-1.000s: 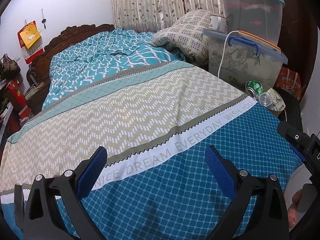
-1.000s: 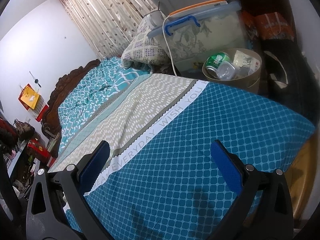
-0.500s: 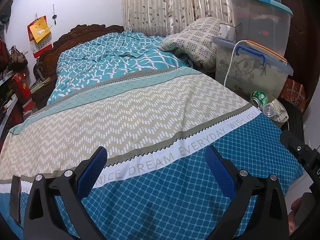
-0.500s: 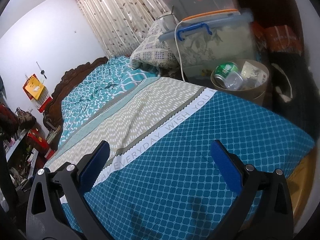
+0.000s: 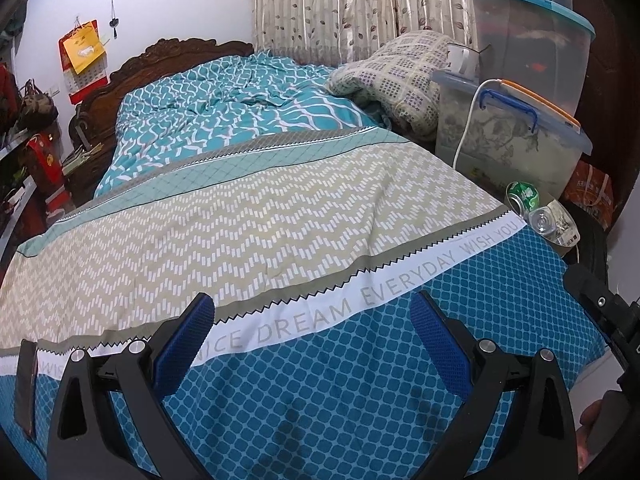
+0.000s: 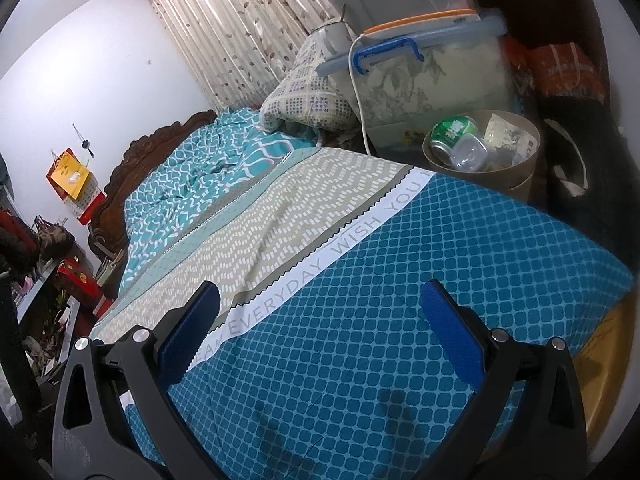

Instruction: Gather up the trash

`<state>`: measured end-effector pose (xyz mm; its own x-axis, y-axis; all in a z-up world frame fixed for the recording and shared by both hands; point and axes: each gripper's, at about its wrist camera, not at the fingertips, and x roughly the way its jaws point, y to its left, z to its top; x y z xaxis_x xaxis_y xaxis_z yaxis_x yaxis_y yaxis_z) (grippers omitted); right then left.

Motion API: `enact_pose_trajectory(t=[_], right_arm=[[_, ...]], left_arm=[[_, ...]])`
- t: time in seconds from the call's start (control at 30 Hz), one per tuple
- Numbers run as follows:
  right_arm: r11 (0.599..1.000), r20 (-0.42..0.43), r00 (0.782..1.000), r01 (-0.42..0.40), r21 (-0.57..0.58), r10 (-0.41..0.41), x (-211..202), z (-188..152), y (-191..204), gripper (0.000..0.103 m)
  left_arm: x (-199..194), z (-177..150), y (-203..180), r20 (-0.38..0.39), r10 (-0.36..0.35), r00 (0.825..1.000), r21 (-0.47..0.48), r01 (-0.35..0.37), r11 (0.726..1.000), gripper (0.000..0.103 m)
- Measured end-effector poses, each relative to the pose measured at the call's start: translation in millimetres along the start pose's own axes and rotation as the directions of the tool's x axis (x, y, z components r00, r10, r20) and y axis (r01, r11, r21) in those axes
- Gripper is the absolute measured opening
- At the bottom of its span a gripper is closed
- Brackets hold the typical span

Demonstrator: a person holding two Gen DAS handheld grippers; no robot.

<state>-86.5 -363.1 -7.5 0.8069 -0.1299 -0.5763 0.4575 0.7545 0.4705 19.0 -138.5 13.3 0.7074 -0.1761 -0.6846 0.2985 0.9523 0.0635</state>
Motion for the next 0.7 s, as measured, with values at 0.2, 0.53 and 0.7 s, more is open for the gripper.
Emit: enact_pose_trajectory(t=[0.2, 0.53, 0.7], right_arm=[[1.000, -0.013, 1.000, -0.005, -0.004, 0.005, 3, -1, 1, 0.100], [1.000, -0.013, 1.000, 0.004, 0.021, -0.004, 6, 4, -7, 0.100], [1.000, -0.031, 0.999, 0.004, 0.026, -0.003, 9, 2, -9, 0.100]], left_arm=[[2, -1, 1, -0.012, 0.003, 1.000, -0.006, -0.003, 1.000, 0.094], [8, -2, 8, -0.035, 0.012, 0.999, -0.033, -0.013, 0.999, 0.094], [9, -1, 12, -0.042, 0.018, 0.999, -0.047, -0.020, 0.999, 0.094]])
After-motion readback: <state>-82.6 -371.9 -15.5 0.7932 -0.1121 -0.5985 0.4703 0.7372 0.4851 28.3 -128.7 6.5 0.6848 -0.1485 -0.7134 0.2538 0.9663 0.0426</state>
